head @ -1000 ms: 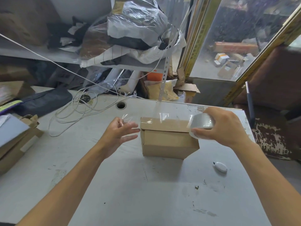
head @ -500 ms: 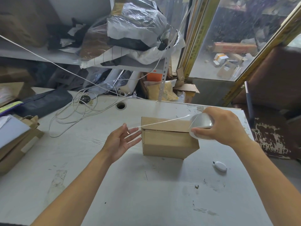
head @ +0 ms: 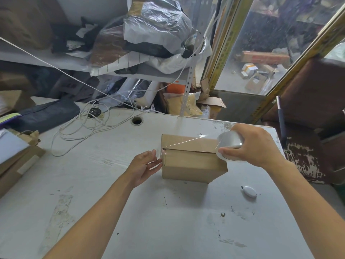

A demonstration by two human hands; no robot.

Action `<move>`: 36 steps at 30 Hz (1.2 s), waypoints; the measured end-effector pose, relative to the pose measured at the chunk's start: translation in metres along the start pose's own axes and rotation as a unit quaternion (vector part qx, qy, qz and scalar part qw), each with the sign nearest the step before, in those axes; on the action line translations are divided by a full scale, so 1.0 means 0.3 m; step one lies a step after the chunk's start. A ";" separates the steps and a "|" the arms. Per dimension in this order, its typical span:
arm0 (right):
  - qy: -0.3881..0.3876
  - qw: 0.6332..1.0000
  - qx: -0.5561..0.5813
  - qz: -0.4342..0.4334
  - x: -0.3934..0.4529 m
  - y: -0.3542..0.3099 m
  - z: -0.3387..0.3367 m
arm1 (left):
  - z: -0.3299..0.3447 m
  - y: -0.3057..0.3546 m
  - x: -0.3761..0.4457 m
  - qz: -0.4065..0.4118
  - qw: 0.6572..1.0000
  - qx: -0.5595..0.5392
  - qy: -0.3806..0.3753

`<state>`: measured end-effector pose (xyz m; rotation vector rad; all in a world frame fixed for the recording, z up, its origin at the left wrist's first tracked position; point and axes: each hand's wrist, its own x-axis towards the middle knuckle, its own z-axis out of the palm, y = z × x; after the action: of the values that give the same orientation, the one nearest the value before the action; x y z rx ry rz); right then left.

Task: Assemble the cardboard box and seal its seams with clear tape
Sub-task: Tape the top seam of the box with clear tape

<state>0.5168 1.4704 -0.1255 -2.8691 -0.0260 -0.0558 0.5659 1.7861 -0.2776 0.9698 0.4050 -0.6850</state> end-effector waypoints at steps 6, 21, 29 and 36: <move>0.001 1.000 -0.013 -0.008 0.007 -0.006 0.000 | 0.032 -0.007 0.036 -0.039 0.996 0.077 0.003; -0.020 1.000 -0.016 0.018 0.006 -0.021 -0.034 | 0.087 0.110 -0.035 0.201 0.781 0.576 -0.135; 0.011 0.998 -0.054 -0.032 0.020 -0.112 -0.138 | 0.104 0.098 -0.029 0.286 0.721 0.620 -0.117; -0.011 0.997 -0.065 -0.047 0.022 -0.181 -0.124 | -0.003 0.129 -0.072 0.270 0.750 0.590 -0.131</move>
<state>0.5208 1.5128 -0.0749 -2.9972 -0.1691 -0.0454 0.5771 1.8092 -0.2415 2.0437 -0.6797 -0.4765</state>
